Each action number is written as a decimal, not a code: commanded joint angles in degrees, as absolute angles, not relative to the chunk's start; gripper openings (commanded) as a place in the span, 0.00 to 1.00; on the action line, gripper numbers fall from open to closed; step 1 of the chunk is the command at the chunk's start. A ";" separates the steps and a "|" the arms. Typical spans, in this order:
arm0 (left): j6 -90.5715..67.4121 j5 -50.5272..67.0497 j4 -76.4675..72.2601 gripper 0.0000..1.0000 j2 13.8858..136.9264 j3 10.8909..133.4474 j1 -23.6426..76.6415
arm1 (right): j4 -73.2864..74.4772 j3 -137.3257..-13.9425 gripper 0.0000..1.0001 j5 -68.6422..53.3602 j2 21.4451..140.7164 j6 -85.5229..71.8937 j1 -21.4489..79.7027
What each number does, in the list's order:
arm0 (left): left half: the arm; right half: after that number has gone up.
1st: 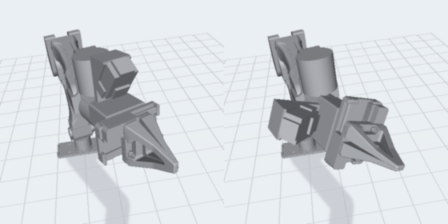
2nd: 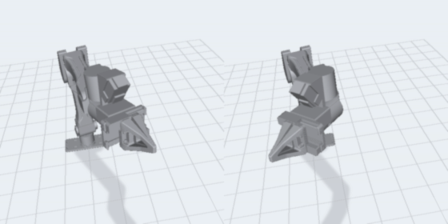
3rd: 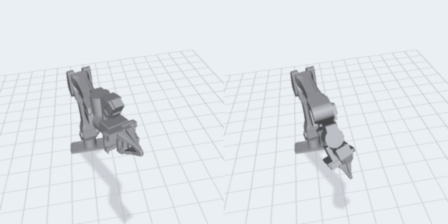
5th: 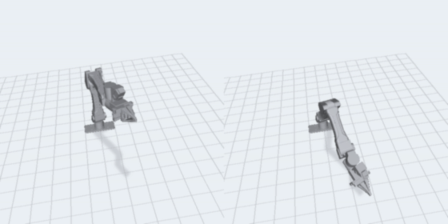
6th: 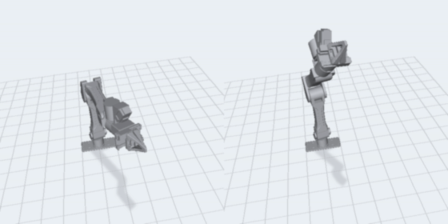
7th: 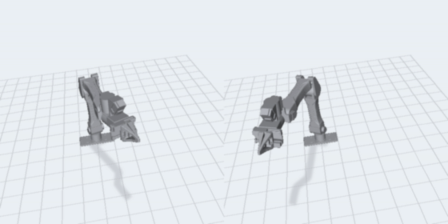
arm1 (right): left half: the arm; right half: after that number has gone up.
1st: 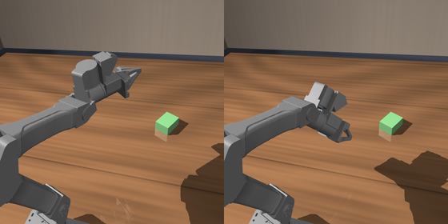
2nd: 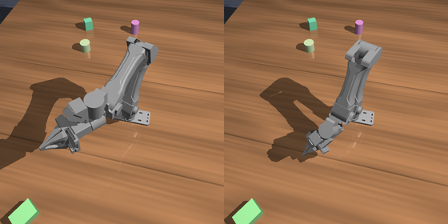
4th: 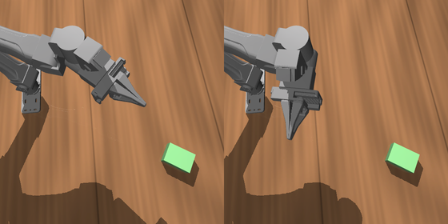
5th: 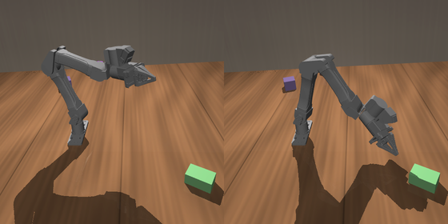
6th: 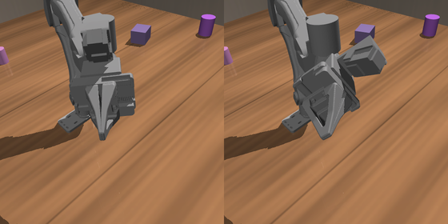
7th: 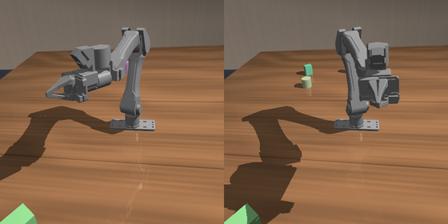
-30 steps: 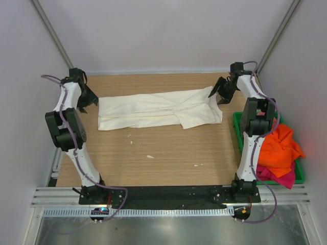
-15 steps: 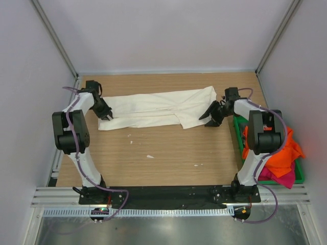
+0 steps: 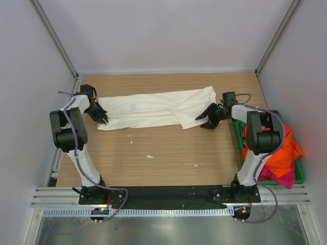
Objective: Fold and stack the t-shirts
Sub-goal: Fold the tshirt
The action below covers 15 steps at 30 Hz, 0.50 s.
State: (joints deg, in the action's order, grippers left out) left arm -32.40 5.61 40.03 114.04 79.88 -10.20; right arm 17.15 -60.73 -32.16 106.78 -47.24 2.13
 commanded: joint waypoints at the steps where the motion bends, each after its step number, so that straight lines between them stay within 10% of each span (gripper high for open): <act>1: -29.80 2.37 41.05 0.18 114.08 77.17 -11.34 | 13.98 -60.65 0.55 -32.96 105.30 -50.61 3.77; 15: -29.88 4.66 41.05 0.18 111.18 76.73 -11.25 | 11.33 -63.10 0.25 -32.52 103.36 -60.90 5.71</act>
State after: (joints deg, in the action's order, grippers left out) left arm -31.90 6.09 39.44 112.77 78.24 -10.68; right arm 11.86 -60.01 -32.32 106.74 -57.43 5.67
